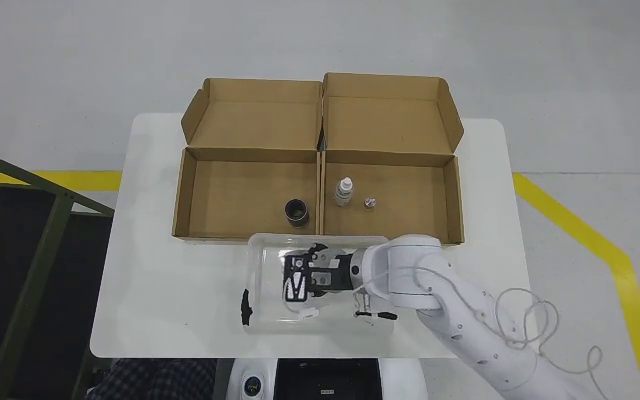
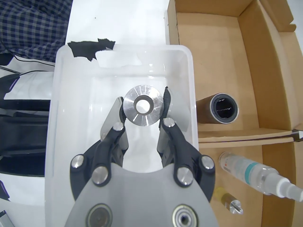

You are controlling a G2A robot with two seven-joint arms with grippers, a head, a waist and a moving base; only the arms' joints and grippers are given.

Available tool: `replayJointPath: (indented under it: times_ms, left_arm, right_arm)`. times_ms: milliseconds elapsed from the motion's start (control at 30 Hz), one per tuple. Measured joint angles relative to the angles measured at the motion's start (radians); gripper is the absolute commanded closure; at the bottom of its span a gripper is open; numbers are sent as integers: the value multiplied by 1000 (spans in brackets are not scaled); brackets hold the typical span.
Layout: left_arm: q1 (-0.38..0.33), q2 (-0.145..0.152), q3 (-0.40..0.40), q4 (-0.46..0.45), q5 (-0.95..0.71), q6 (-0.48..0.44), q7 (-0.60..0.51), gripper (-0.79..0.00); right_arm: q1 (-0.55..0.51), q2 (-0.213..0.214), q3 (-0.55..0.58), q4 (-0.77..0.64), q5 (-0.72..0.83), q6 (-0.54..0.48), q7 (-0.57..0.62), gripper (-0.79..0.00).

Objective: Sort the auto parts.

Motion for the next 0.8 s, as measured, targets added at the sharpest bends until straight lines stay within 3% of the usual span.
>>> replayJointPath:
  times_ms: [800]
  left_arm:
    - [0,0,0,0,0,0,0,-785]
  right_arm:
    - [-56,39,163,-78,102,-20,-114,0]
